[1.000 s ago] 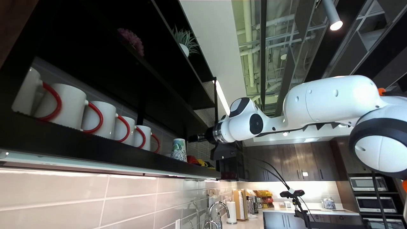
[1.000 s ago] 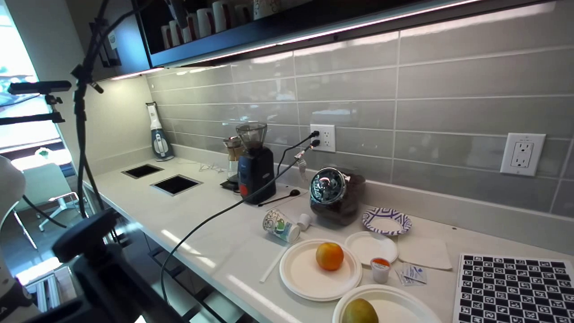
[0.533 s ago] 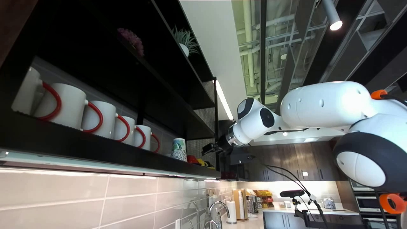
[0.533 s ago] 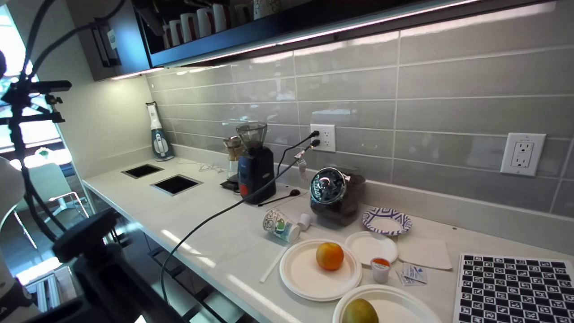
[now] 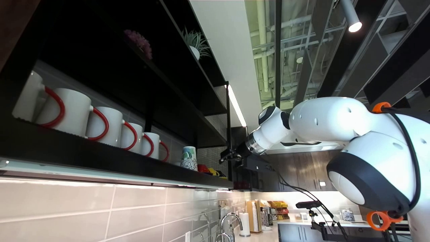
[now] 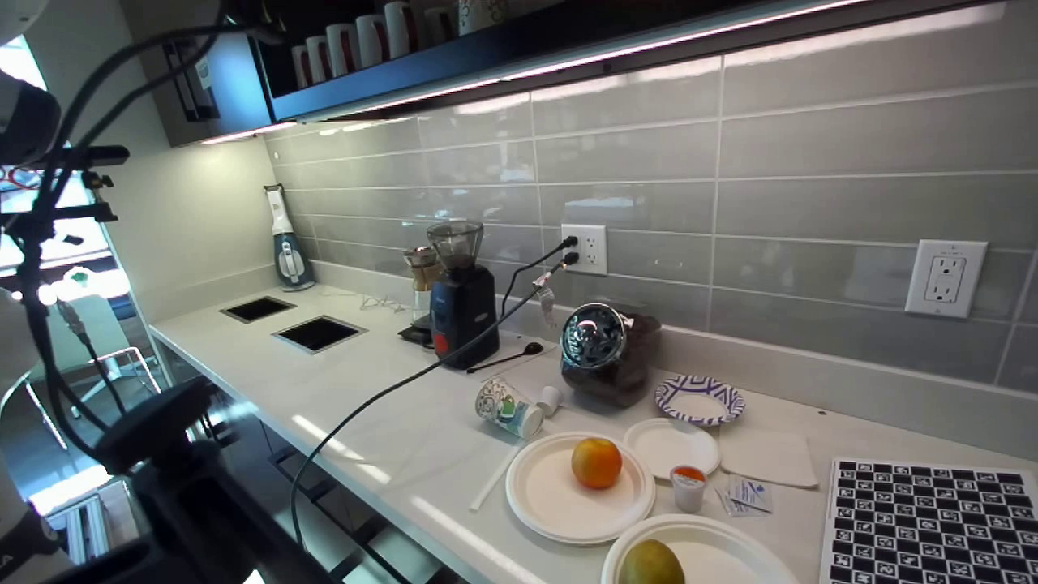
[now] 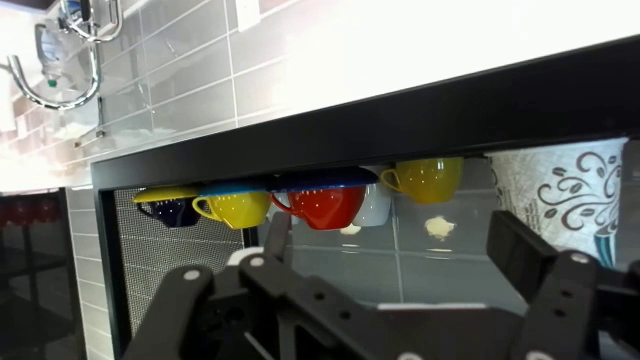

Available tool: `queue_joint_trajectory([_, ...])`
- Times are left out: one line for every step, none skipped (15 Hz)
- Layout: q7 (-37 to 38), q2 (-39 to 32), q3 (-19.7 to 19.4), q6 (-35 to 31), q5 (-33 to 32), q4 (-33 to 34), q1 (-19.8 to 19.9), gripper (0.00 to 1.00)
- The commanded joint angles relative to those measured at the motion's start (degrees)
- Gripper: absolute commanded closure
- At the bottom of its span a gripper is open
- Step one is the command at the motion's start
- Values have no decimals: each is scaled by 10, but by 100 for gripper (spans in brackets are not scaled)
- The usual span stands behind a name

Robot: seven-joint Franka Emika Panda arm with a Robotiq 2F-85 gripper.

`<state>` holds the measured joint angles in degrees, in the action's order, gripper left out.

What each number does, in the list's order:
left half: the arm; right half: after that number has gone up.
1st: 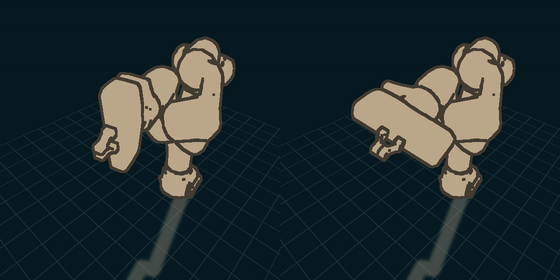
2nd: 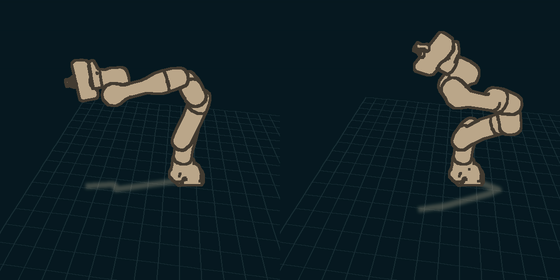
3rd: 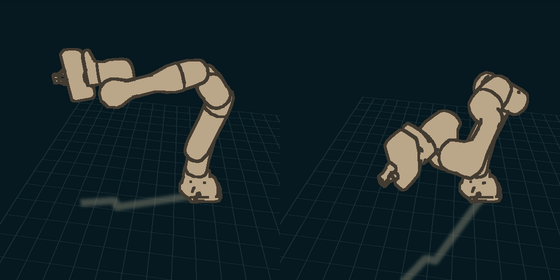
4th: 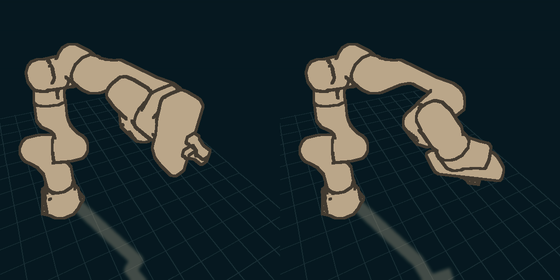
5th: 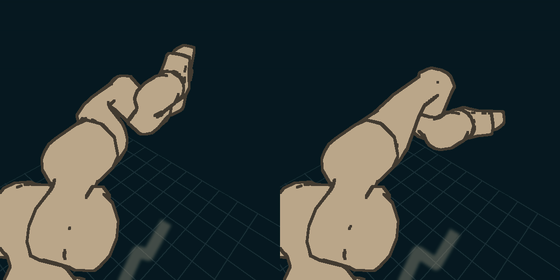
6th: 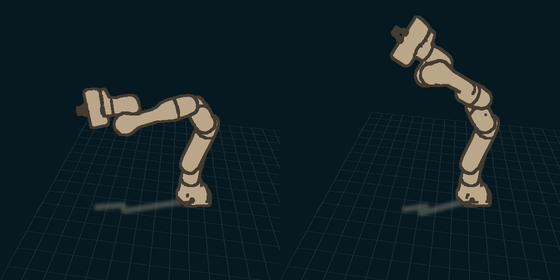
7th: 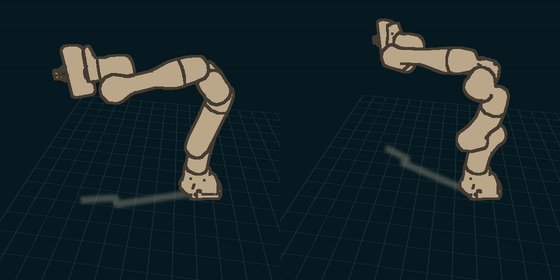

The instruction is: Pick up the coffee cup on the left and put it on the bottom shelf.

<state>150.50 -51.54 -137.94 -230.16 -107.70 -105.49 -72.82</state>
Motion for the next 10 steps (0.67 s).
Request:
queue_joint_trajectory([24,-1,1,-34,66,-32,16,0])
queue_joint_trajectory([39,2,8,-49,72,-36,24,0])
queue_joint_trajectory([51,4,12,-58,78,-43,29,0])
queue_joint_trajectory([66,8,17,-73,80,-46,35,0])
queue_joint_trajectory([76,8,23,-82,82,-51,42,0])
queue_joint_trajectory([46,-11,14,-73,79,-45,44,0])
queue_joint_trajectory([47,-10,18,-79,81,-49,49,0])
queue_joint_trajectory([47,-9,21,-82,83,-53,52,0])
queue_joint_trajectory([47,-9,22,-82,84,-55,53,0])
queue_joint_trajectory([47,-8,22,-83,85,-55,53,0])
